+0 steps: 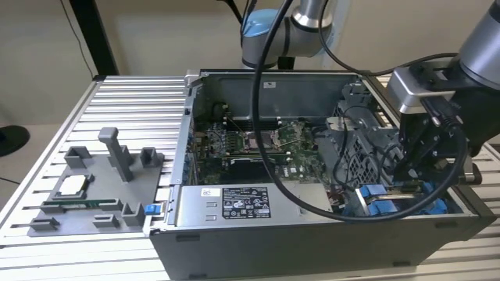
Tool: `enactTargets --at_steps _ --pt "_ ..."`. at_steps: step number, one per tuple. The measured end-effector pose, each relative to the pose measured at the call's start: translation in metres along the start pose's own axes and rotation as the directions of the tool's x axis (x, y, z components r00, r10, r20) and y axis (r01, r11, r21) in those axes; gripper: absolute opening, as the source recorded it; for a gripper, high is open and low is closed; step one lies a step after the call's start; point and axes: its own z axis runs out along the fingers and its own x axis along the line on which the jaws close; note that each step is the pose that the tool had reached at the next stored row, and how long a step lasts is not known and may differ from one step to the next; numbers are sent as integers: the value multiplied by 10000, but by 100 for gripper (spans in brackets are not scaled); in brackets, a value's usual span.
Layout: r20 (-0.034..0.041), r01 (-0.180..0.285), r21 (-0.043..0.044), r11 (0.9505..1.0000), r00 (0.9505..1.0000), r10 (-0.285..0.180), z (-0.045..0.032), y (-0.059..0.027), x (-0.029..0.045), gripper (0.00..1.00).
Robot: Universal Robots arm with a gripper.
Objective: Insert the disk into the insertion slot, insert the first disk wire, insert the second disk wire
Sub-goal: 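Insert the second disk wire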
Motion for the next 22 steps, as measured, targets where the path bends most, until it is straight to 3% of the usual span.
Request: enactTargets --at_steps 14,22 --pt "19 32 33 10000 10000 -32 40 1 5 0" --pt "84 59 221 9997 9999 -61 110 0 13 0"
